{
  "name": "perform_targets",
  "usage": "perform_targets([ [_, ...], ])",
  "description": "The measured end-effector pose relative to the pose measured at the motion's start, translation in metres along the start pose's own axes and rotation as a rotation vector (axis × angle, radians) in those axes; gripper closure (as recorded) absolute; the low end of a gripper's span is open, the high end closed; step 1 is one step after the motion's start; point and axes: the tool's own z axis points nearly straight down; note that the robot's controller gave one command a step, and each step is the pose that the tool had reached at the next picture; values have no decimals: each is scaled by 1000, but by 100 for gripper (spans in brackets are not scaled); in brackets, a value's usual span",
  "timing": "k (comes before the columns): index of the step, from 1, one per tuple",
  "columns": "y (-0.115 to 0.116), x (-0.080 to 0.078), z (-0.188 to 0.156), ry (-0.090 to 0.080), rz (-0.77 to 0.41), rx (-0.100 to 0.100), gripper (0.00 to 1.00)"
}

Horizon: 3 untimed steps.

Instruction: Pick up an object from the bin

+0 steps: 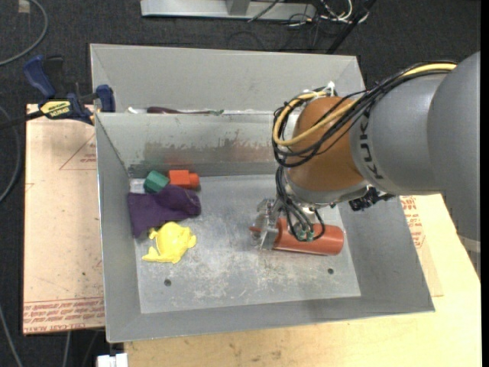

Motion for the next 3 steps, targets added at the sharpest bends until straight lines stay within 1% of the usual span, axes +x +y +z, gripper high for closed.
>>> perform_targets([
  [1,0,0,0,0,0,0,100],
  [2,-20,7,-43,8,35,0,100],
  [3,-44,-12,-114,1,41,0,100],
])
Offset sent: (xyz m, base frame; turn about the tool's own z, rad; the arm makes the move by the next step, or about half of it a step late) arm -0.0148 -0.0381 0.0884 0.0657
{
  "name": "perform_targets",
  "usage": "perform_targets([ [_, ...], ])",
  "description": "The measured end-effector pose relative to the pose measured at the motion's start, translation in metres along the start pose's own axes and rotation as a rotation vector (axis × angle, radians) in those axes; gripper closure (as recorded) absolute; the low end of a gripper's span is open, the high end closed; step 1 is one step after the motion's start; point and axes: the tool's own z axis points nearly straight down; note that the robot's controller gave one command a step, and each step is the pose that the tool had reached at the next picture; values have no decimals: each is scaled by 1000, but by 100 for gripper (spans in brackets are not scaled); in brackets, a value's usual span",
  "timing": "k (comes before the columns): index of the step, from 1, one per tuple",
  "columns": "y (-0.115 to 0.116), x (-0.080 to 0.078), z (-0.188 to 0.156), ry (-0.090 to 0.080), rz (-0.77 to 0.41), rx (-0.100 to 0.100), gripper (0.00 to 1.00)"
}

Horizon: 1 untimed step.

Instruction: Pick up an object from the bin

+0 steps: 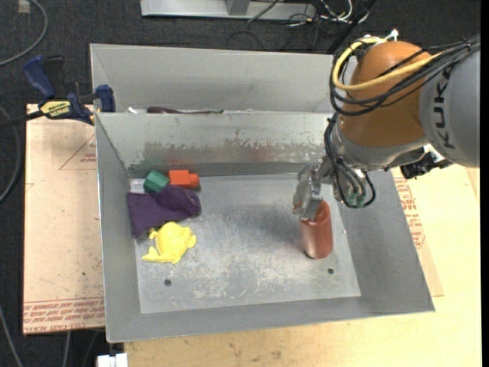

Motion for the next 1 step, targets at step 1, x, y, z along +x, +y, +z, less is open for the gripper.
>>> perform_targets([
  [1,-19,8,-13,-11,1,-2,100],
])
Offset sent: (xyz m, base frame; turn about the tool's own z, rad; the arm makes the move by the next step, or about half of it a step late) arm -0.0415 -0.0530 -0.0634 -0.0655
